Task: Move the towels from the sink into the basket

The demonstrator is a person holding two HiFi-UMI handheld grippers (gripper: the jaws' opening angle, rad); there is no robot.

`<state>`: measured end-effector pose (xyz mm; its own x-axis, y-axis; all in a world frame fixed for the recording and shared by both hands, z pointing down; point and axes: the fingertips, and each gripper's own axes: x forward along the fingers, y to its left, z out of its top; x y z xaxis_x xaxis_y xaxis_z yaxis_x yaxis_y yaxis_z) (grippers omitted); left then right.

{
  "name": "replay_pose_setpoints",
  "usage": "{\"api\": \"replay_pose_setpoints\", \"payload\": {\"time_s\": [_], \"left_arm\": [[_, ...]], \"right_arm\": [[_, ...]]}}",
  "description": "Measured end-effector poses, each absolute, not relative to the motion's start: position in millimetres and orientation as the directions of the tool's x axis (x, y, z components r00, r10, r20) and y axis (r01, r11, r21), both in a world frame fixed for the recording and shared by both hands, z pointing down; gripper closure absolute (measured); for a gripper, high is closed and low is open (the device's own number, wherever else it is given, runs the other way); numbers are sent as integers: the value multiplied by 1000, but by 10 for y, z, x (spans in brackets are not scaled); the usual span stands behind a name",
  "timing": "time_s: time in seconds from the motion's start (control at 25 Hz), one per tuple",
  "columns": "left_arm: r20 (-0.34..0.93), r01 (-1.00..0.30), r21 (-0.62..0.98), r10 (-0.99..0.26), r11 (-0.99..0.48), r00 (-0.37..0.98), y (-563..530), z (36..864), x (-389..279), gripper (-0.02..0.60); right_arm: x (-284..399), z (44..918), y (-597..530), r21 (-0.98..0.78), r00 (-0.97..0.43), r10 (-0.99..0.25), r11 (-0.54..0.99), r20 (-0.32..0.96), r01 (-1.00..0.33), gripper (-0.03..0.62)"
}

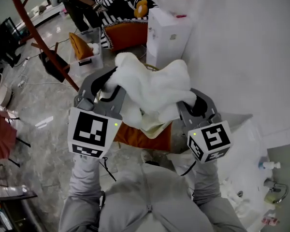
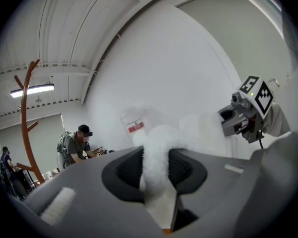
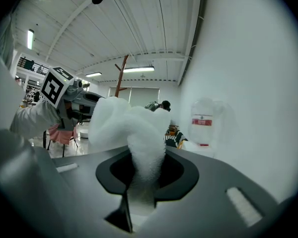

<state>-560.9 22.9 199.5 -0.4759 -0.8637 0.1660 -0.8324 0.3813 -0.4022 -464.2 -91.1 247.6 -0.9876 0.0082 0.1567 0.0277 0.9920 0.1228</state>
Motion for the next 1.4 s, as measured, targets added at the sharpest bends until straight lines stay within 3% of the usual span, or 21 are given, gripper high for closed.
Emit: {"api": "replay_pose_setpoints", "payload": {"time_s": [0.24,0.56,1.04,1.4], "left_arm": [[233,-871,-316,-859,377,-457,-178,2424,-5988,419],[524,-891,-153,-729,428,-440,-166,4124,-6374,413],[721,-903,-157,-578,399,-381,-232,5414,-6540,402],[779,-933,-116,-551,342,-299,-446,5871,-6582,303]], "right_arm": [[-4856,2879,-1219,85,-968,8,996,250,30,517],[-5254,4425,-1256,-39,-828,106,994,551,101,516],[-5452,5803,-1322,-106,-668,128,992,733,74,513],[-5426,6210,-1301,-115,-587,136,991,798,73,403]]}}
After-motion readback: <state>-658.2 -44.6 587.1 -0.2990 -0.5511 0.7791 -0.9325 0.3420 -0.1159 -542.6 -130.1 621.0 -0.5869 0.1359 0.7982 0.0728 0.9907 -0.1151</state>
